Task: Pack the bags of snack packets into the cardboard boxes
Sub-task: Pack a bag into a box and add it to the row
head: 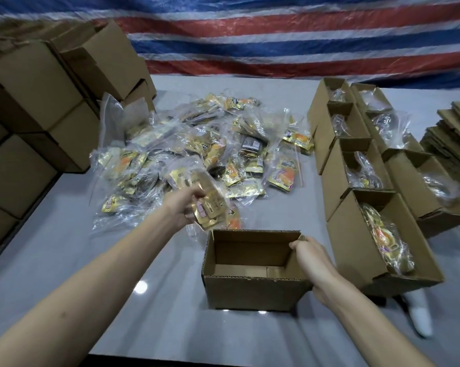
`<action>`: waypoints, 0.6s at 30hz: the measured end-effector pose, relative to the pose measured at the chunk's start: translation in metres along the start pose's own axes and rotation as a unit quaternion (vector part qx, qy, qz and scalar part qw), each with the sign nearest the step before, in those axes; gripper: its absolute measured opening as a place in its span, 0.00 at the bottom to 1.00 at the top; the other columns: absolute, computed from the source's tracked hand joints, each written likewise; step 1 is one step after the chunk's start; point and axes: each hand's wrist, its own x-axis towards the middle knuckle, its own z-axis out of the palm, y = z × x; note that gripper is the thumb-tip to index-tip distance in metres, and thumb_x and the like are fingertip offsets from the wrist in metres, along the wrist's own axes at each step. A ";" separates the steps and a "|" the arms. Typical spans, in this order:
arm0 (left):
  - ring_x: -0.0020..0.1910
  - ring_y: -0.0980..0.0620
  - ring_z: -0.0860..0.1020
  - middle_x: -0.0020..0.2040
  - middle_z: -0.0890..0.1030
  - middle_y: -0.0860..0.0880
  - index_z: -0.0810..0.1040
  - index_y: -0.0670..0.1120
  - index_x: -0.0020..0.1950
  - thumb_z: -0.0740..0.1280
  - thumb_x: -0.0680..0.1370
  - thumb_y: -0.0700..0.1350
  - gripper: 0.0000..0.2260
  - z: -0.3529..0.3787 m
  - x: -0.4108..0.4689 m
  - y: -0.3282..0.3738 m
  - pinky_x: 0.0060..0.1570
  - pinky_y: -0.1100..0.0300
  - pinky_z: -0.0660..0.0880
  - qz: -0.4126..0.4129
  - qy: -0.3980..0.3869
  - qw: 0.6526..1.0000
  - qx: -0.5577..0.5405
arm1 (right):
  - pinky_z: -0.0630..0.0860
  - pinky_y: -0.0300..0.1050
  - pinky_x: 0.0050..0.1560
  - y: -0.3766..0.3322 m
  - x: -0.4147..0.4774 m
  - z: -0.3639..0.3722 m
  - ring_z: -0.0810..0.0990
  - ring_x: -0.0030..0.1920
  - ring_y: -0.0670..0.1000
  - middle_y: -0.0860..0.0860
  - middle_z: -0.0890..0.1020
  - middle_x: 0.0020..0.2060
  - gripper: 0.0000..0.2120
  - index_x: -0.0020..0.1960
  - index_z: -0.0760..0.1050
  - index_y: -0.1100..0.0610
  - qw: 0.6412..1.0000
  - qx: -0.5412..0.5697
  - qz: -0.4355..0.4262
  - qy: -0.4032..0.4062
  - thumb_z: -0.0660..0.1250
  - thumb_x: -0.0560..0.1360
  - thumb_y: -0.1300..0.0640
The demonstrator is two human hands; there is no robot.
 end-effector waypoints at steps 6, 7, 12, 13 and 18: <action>0.37 0.50 0.82 0.41 0.82 0.47 0.79 0.44 0.45 0.69 0.72 0.33 0.07 -0.004 -0.065 0.040 0.27 0.62 0.76 0.102 -0.104 0.987 -0.073 | 0.67 0.46 0.52 -0.004 -0.004 0.006 0.71 0.47 0.49 0.46 0.71 0.44 0.09 0.60 0.69 0.51 1.000 -0.004 0.004 0.000 0.58 0.82 0.51; 0.39 0.49 0.83 0.40 0.83 0.47 0.81 0.45 0.42 0.70 0.71 0.32 0.08 -0.003 -0.076 0.044 0.29 0.61 0.77 0.126 -0.147 0.978 -0.076 | 0.70 0.47 0.55 -0.005 -0.005 0.007 0.71 0.49 0.50 0.47 0.72 0.45 0.09 0.60 0.69 0.51 1.000 -0.006 0.007 0.001 0.58 0.82 0.50; 0.36 0.52 0.82 0.37 0.83 0.48 0.83 0.46 0.38 0.75 0.63 0.33 0.10 0.005 -0.116 0.041 0.38 0.60 0.79 0.230 -0.284 0.930 0.038 | 0.76 0.56 0.63 -0.008 -0.011 0.006 0.77 0.55 0.56 0.53 0.78 0.52 0.17 0.64 0.70 0.55 1.000 0.001 0.023 -0.009 0.57 0.82 0.46; 0.36 0.53 0.81 0.36 0.82 0.49 0.82 0.45 0.38 0.76 0.62 0.34 0.10 0.007 -0.119 0.038 0.40 0.61 0.78 0.249 -0.285 0.922 0.085 | 0.76 0.57 0.63 -0.009 -0.012 0.006 0.78 0.56 0.58 0.55 0.79 0.54 0.18 0.65 0.71 0.56 1.000 0.006 0.025 -0.012 0.58 0.82 0.46; 0.34 0.57 0.78 0.33 0.80 0.53 0.83 0.53 0.37 0.77 0.60 0.38 0.12 0.011 -0.128 0.009 0.37 0.64 0.76 0.282 -0.276 0.883 0.253 | 0.76 0.59 0.62 -0.010 -0.021 0.003 0.81 0.54 0.59 0.58 0.82 0.53 0.16 0.59 0.75 0.57 1.000 0.007 0.009 -0.027 0.59 0.81 0.47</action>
